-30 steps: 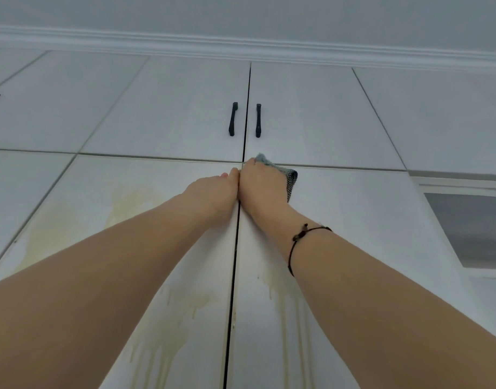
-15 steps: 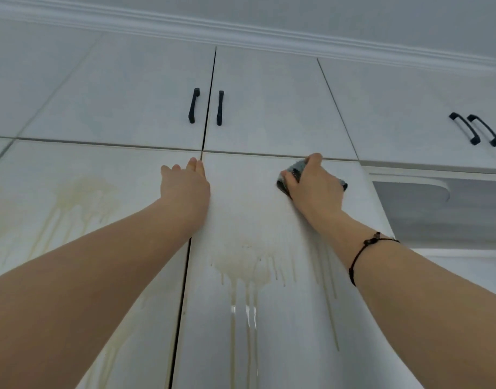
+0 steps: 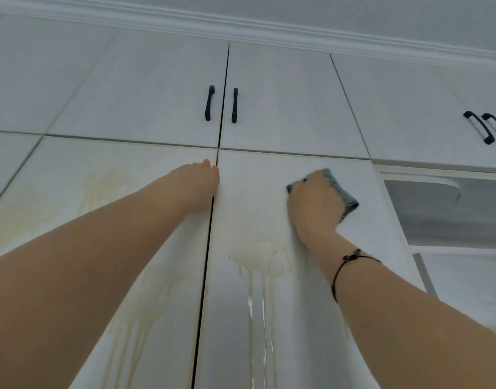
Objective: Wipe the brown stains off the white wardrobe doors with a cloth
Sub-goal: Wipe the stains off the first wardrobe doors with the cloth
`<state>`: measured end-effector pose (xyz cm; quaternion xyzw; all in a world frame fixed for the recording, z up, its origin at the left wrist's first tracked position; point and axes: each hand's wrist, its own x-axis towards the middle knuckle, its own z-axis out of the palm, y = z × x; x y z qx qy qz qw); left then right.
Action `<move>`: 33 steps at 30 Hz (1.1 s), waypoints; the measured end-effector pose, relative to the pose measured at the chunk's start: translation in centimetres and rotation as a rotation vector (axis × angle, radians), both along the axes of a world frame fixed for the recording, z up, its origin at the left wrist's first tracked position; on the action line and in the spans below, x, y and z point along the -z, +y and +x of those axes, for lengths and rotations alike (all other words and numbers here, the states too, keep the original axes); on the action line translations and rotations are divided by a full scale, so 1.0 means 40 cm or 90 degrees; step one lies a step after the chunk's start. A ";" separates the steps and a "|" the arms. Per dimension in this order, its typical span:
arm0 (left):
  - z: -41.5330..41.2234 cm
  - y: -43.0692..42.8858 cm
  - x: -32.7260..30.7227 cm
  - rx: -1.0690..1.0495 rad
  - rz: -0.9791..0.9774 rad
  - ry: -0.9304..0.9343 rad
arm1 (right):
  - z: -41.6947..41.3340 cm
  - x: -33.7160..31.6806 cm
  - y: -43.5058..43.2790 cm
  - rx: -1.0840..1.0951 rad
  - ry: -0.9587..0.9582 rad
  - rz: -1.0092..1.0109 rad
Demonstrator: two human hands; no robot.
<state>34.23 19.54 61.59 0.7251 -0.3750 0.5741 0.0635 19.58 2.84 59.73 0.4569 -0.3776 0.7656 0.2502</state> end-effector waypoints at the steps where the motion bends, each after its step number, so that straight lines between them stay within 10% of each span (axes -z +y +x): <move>1: 0.000 0.007 0.005 0.011 0.005 -0.001 | 0.038 0.015 0.030 -0.009 0.064 -0.008; 9: -0.006 0.031 0.069 -0.019 0.051 -0.035 | 0.162 0.200 0.133 -0.060 0.714 -0.335; 17: 0.009 0.058 0.071 -0.009 0.105 0.009 | 0.098 0.018 0.090 -0.036 0.305 -0.120; 26: -0.008 0.082 0.050 -0.090 0.149 0.029 | 0.231 0.277 0.151 -0.027 0.769 -0.347; 33: -0.011 0.063 0.066 -0.066 0.119 0.071 | 0.153 0.072 0.127 -0.224 0.382 -0.190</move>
